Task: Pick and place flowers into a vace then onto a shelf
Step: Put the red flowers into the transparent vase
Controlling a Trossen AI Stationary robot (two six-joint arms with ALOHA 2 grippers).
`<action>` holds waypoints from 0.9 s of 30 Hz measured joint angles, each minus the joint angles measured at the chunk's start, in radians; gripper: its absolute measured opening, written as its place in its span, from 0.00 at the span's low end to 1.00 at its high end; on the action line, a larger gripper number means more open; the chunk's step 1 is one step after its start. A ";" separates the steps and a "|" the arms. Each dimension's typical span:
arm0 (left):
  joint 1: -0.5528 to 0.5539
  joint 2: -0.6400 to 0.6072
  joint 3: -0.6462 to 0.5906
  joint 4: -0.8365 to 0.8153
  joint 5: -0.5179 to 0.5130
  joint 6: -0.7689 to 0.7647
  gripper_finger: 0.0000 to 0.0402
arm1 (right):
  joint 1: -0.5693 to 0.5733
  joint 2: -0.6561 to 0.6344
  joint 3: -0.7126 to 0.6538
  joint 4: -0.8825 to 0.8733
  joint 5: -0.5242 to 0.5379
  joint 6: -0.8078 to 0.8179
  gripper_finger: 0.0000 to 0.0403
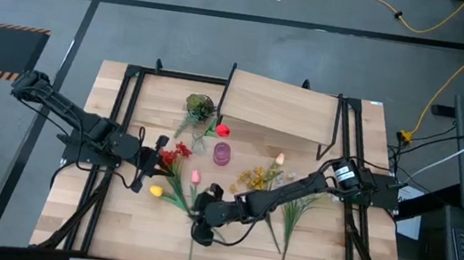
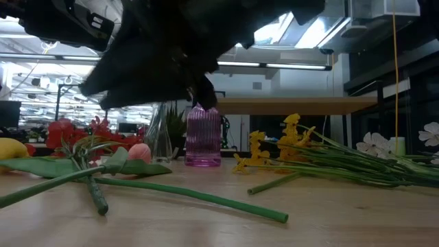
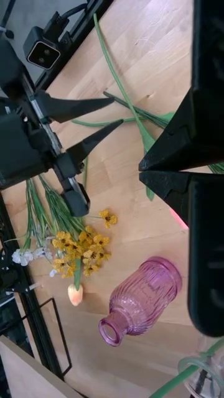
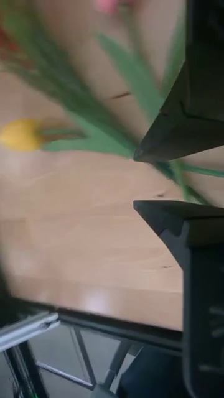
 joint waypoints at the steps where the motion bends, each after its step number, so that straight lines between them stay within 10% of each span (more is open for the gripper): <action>1: 0.000 0.000 0.000 0.000 0.000 0.000 0.01 | -0.002 -0.001 0.000 0.011 0.000 -0.031 0.28; 27: 0.001 0.000 0.000 0.026 -0.113 -0.075 0.13 | -0.108 -0.198 -0.212 0.122 -0.009 -0.512 0.28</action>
